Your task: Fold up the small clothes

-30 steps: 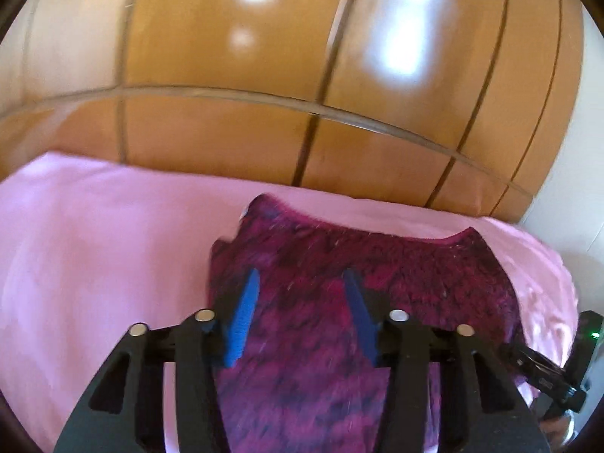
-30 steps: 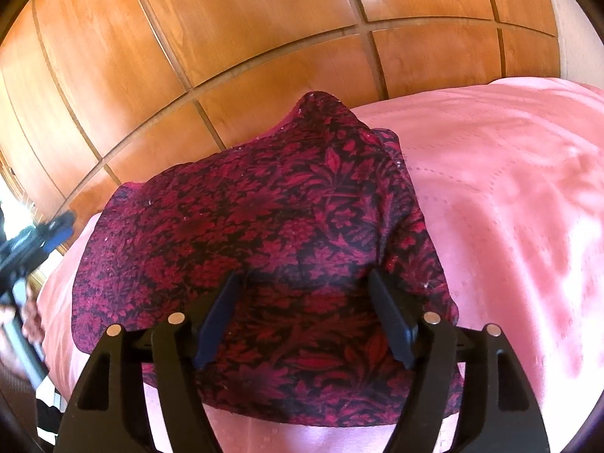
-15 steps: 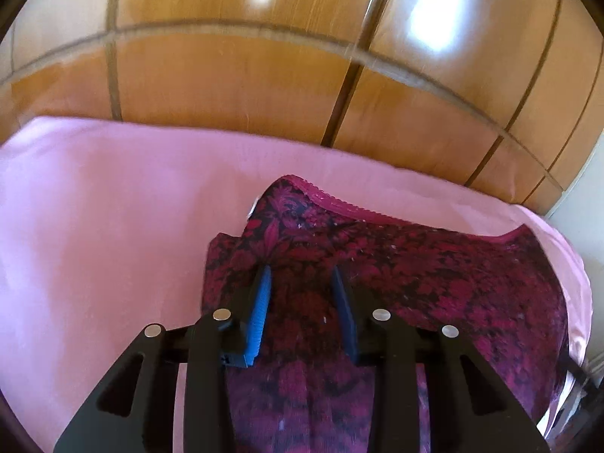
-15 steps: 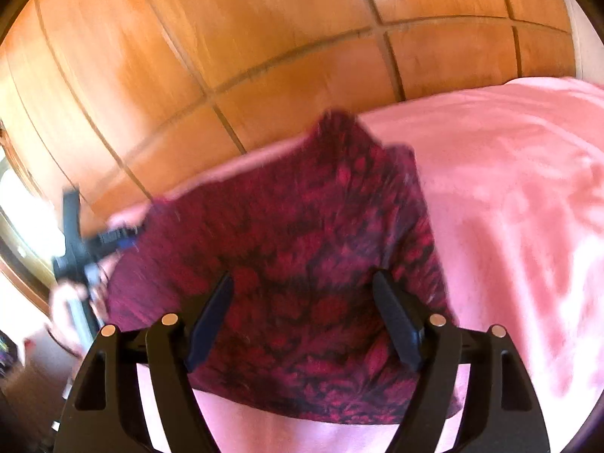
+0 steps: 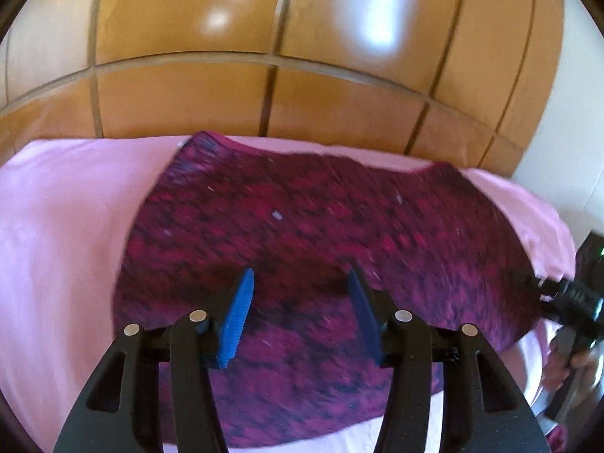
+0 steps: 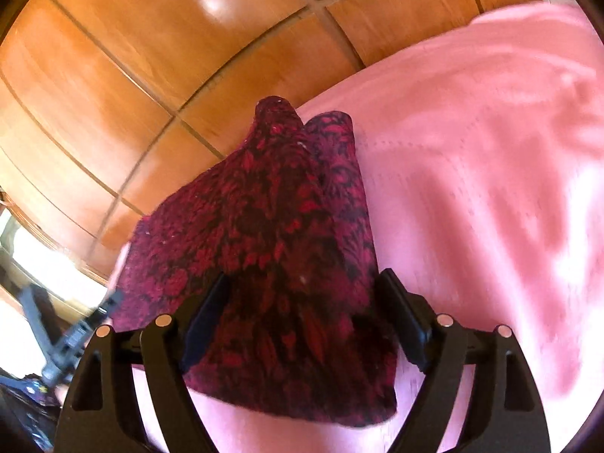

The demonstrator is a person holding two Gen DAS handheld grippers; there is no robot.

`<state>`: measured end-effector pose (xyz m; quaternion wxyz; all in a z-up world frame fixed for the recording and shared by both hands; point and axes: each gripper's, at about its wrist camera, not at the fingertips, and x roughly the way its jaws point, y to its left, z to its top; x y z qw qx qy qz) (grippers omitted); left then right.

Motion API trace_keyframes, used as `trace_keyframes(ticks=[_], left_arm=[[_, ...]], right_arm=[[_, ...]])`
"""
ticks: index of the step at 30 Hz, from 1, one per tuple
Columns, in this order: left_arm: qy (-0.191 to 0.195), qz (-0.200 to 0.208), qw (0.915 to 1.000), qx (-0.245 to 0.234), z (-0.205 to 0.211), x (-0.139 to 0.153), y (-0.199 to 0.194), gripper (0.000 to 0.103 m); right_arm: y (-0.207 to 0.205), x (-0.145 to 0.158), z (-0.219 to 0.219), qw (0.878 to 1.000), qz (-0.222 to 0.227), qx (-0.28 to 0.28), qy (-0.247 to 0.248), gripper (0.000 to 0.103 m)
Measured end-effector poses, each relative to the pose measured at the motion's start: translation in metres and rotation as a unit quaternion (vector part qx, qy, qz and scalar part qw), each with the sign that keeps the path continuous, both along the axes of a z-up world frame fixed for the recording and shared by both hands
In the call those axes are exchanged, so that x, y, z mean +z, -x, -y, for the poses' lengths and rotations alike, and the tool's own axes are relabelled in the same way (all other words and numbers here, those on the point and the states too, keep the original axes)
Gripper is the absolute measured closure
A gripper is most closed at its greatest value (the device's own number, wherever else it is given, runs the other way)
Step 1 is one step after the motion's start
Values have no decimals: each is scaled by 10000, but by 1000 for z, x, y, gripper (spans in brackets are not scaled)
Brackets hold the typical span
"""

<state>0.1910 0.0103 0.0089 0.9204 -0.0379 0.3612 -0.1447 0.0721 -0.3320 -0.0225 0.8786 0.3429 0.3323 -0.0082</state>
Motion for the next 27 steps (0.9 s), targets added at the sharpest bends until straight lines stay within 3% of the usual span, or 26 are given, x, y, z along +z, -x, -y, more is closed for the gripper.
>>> trace_keyframes(ticks=[6, 9, 11, 14, 16, 19, 22, 27], left_arm=[[-204, 116, 9997, 29, 16, 2, 9, 52], [-249, 59, 9997, 14, 19, 1, 9, 52], [-262, 34, 9996, 0, 20, 1, 8, 52], [-320, 14, 9995, -11, 20, -2, 7, 52], [-292, -33, 9996, -7, 20, -4, 5, 52], [-273, -51, 9996, -5, 20, -5, 5, 52], [-264, -98, 9996, -1, 21, -6, 2, 51], [-27, -160, 9999, 10, 15, -7, 1, 50]], right_arm=[[2, -15, 14, 9993, -47, 167, -339, 22], [3, -14, 14, 9991, -95, 288, -284, 25], [3, -13, 11, 9992, -163, 281, -221, 45], [3, -10, 8, 9987, -142, 350, -346, 56], [3, -9, 7, 9987, -148, 396, -288, 54], [3, -19, 13, 9962, -90, 462, -739, 47], [2, -22, 14, 9952, 5, 564, -798, 40], [-2, -11, 4, 9972, -171, 527, -500, 62]])
